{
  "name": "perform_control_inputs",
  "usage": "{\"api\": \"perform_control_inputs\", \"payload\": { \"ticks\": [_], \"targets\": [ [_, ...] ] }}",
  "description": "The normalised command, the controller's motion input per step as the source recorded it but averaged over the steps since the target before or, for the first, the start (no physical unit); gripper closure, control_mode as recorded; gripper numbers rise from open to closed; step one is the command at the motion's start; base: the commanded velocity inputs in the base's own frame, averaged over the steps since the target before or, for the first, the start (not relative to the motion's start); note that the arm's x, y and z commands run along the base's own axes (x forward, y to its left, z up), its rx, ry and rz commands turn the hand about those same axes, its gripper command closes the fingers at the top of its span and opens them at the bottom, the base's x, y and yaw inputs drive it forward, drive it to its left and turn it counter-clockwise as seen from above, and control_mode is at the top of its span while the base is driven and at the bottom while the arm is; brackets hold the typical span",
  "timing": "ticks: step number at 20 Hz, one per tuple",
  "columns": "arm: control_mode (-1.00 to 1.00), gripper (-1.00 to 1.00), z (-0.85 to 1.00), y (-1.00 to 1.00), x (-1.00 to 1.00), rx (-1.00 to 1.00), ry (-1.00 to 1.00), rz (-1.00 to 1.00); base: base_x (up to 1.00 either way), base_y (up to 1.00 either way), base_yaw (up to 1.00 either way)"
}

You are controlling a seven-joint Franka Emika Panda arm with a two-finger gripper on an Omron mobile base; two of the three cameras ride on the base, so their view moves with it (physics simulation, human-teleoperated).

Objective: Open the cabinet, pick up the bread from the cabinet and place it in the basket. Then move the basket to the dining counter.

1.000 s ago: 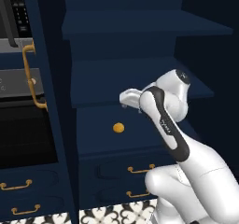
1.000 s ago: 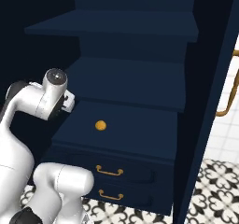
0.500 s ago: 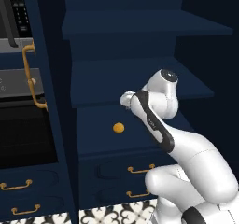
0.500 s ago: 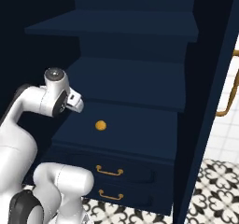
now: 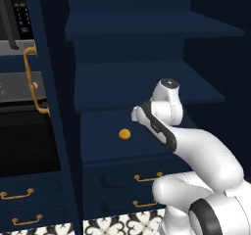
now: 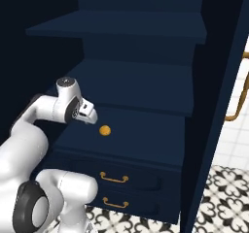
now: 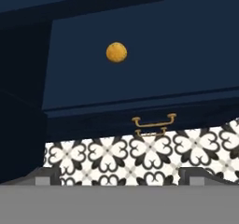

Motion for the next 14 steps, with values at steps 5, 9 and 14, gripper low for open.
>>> {"api": "perform_control_inputs", "payload": {
  "ticks": [5, 9, 14],
  "targets": [
    [-1.00, -1.00, -0.47, -0.06, 0.13, -0.03, 0.01, 0.00, 0.00, 0.00, 0.00],
    [-1.00, -1.00, -0.51, 0.00, 0.06, 0.00, -0.08, 0.01, 0.00, 0.00, 0.00],
    [-1.00, -1.00, -0.41, 0.00, 0.15, 0.00, -0.11, 0.00, 0.00, 0.00, 0.00]
  ]
}}
